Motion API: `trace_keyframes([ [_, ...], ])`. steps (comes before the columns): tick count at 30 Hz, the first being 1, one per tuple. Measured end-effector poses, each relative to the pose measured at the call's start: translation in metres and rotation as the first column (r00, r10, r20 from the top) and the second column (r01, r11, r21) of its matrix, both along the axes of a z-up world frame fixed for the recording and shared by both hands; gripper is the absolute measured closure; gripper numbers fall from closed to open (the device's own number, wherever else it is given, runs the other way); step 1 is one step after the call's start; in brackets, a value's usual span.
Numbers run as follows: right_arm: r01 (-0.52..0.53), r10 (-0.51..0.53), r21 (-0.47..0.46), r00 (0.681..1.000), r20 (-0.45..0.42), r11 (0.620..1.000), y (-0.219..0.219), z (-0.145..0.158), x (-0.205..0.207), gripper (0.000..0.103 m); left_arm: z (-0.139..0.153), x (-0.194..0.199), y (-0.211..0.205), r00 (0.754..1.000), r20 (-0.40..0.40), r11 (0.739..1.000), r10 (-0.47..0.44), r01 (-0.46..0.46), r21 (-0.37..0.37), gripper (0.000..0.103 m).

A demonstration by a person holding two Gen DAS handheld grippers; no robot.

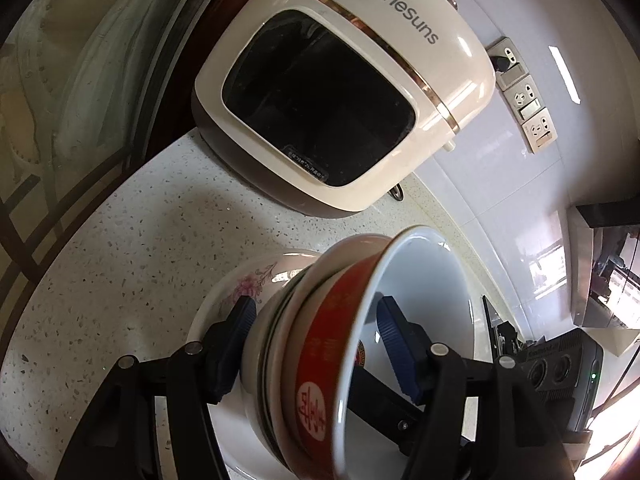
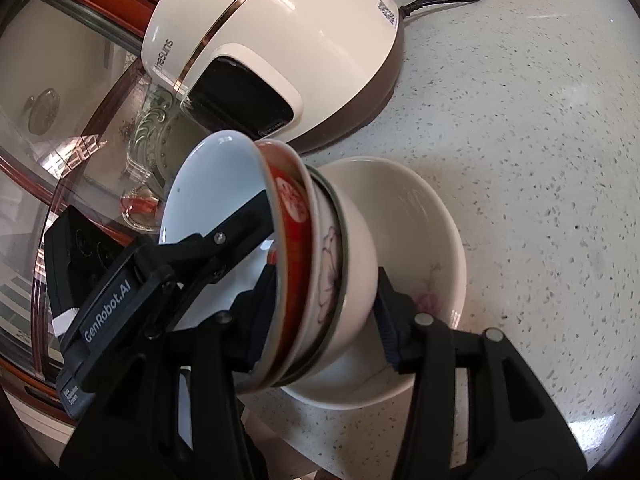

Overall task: Organize plates and bowls
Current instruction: 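Lower the nested bowls onto the plate stack and open both grippers, then withdraw both grippers back from the stacked dishes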

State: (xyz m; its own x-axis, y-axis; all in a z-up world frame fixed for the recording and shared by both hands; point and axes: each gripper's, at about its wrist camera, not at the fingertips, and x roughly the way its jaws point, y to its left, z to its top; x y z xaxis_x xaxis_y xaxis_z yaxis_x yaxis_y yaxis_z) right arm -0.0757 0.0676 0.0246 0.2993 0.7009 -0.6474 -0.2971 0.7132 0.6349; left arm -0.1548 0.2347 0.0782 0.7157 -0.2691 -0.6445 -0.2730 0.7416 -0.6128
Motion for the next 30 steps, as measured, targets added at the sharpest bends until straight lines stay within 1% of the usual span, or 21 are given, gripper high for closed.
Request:
trace_keyframes([
  [6,-0.01,0.011,-0.014,1.0,0.013,1.0,0.002,0.0,-0.002,0.051,-0.003,-0.005,0.005,1.0,-0.003,1.0,0.005,-0.005,-0.009,0.039],
  [8,-0.014,0.014,-0.023,1.0,0.015,1.0,0.003,0.001,-0.003,0.05,-0.002,-0.006,0.004,1.0,0.004,1.0,0.019,-0.018,-0.006,0.037],
  [10,-0.018,0.019,-0.044,0.999,0.031,0.999,0.004,0.004,-0.003,0.041,0.002,-0.009,0.005,0.999,0.022,1.0,0.025,-0.025,-0.007,0.03],
  [11,-0.001,0.006,-0.072,0.998,0.067,0.997,0.003,0.009,-0.006,0.038,0.005,-0.011,0.006,0.999,0.035,1.0,0.031,-0.031,-0.005,0.027],
  [12,0.012,-0.003,-0.092,0.996,0.094,0.996,0.002,0.014,-0.008,0.034,0.007,-0.012,0.006,0.998,0.045,0.999,0.037,-0.037,0.001,0.022],
  [13,0.023,-0.01,-0.109,0.993,0.12,0.994,0.002,0.018,-0.009,0.032,0.009,-0.014,0.006,0.998,0.055,0.999,0.042,-0.043,0.01,0.021],
  [15,0.027,-0.005,-0.136,0.988,0.157,0.99,0.002,0.027,-0.012,0.031,0.012,-0.015,0.007,0.997,0.062,0.999,0.045,-0.046,0.009,0.021],
  [17,0.032,-0.007,-0.145,0.985,0.172,0.989,0.001,0.03,-0.014,0.029,0.013,-0.016,0.007,0.997,0.063,0.999,0.046,-0.047,0.008,0.021],
  [20,0.038,-0.008,-0.154,0.981,0.194,0.987,0.001,0.033,-0.018,0.027,0.014,-0.018,0.005,0.997,0.063,0.998,0.046,-0.048,0.027,0.021],
  [22,0.042,-0.008,-0.162,0.978,0.21,0.986,0.0,0.034,-0.021,0.027,0.018,-0.021,0.001,0.996,0.073,0.997,0.048,-0.052,0.058,0.02],
  [24,0.062,-0.019,-0.167,0.968,0.249,0.984,-0.005,0.04,-0.026,0.026,0.025,-0.025,-0.003,0.994,0.097,0.992,0.047,-0.057,0.11,0.019],
  [26,0.082,-0.031,-0.168,0.958,0.286,0.982,-0.011,0.046,-0.031,0.024,0.033,-0.031,-0.009,0.988,0.144,0.982,0.05,-0.075,0.172,0.013],
  [27,0.097,-0.04,-0.171,0.95,0.31,0.98,-0.015,0.048,-0.035,0.023,0.037,-0.036,-0.013,0.984,0.172,0.974,0.052,-0.088,0.21,0.006],
  [28,0.112,-0.05,-0.171,0.942,0.332,0.979,-0.02,0.051,-0.039,0.021,0.04,-0.039,-0.015,0.981,0.186,0.969,0.05,-0.093,0.23,0.0],
  [30,0.137,-0.069,-0.164,0.93,0.362,0.977,-0.029,0.053,-0.046,0.018,0.043,-0.046,-0.019,0.976,0.215,0.96,0.04,-0.097,0.263,0.0],
])
